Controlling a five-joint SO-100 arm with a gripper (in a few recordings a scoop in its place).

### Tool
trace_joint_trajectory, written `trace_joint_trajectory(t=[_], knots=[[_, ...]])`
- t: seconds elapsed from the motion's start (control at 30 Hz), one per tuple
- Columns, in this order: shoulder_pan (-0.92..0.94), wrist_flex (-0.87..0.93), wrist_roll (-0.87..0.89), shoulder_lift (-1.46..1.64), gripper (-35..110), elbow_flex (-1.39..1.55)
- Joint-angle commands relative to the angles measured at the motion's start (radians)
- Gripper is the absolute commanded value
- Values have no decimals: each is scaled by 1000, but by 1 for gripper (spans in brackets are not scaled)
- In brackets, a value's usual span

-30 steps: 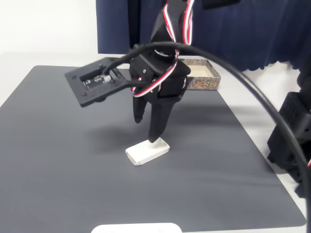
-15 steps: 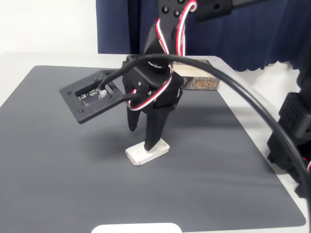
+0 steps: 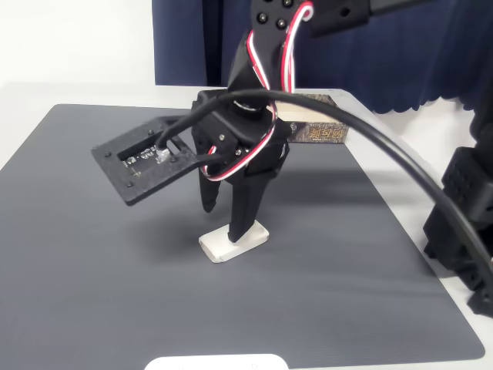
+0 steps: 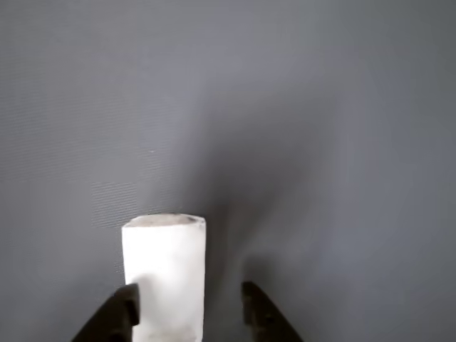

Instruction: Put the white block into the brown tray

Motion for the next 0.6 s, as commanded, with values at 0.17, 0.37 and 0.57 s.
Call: trace_joint_trajectory(t=[0.17, 0.37, 0.57], knots=[[-5, 38, -72, 25, 33, -15], [6, 67, -69, 23, 40, -15], [14, 67, -66, 23, 45, -25]])
